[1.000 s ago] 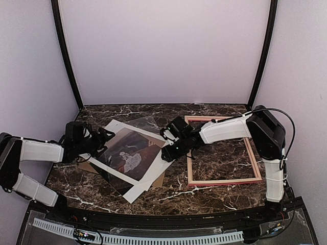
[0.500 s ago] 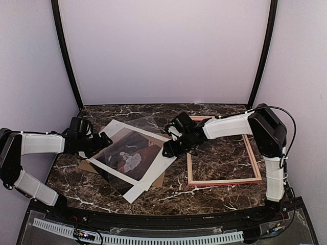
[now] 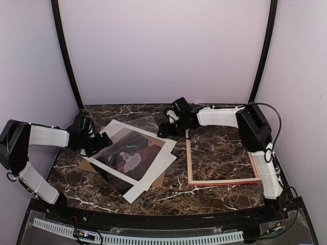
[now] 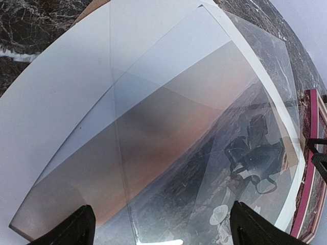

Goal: Put the photo into the frame
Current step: Pick up the glass panel from the mat board.

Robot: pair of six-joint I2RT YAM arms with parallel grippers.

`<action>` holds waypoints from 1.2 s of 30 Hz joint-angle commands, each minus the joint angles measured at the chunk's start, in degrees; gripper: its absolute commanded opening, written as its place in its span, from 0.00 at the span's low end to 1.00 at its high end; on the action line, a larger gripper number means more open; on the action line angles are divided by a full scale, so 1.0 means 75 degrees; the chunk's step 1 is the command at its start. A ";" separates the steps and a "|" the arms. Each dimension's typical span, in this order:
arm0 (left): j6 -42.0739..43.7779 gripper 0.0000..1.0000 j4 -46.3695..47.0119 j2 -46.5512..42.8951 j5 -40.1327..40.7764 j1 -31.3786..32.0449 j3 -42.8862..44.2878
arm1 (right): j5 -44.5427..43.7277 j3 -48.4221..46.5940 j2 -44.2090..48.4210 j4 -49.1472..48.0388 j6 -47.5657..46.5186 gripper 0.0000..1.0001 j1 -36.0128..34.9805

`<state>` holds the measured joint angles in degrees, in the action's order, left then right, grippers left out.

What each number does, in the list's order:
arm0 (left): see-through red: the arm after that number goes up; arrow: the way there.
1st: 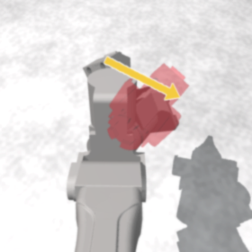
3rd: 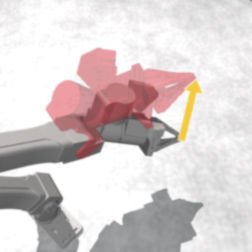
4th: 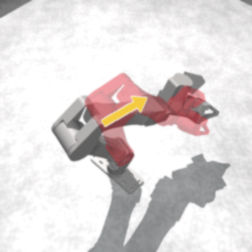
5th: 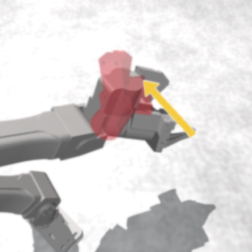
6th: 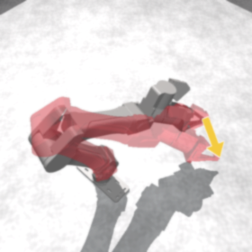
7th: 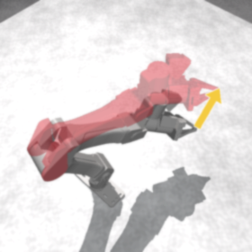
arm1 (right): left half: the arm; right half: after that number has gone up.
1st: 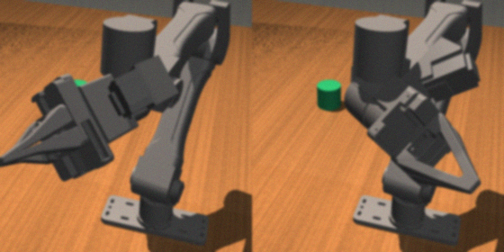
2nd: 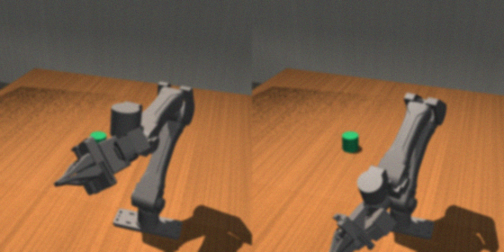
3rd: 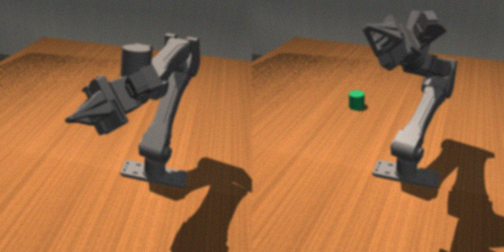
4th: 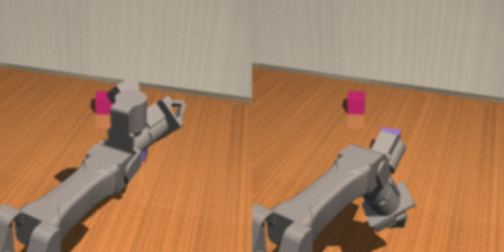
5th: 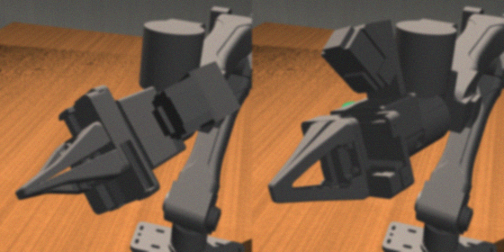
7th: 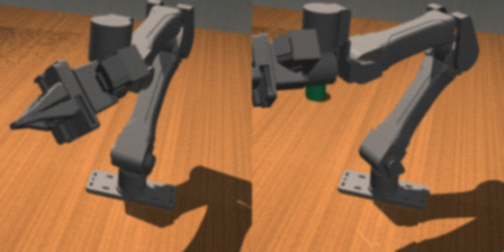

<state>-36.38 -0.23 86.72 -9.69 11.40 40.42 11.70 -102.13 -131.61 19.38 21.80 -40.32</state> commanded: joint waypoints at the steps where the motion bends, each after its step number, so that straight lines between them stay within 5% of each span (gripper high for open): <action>1: 0.0117 0.94 0.0004 0.0142 -0.0132 -0.0055 0.0290 | 0.0300 -0.1046 -0.0749 0.0150 0.0091 0.82 0.0105; 11: 0.0046 0.94 0.0016 0.0467 -0.0114 -0.0055 0.0352 | 0.1075 -0.2780 -0.2103 0.0539 0.0525 0.80 0.0209; 36: -0.0362 0.93 0.0919 0.1217 -0.0688 -0.0055 -0.0132 | 0.3051 -0.1506 -0.1574 -0.1475 0.2082 0.73 0.0407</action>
<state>-38.17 9.82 93.43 -13.28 11.20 41.91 30.48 -115.00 -144.99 8.34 35.20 -36.75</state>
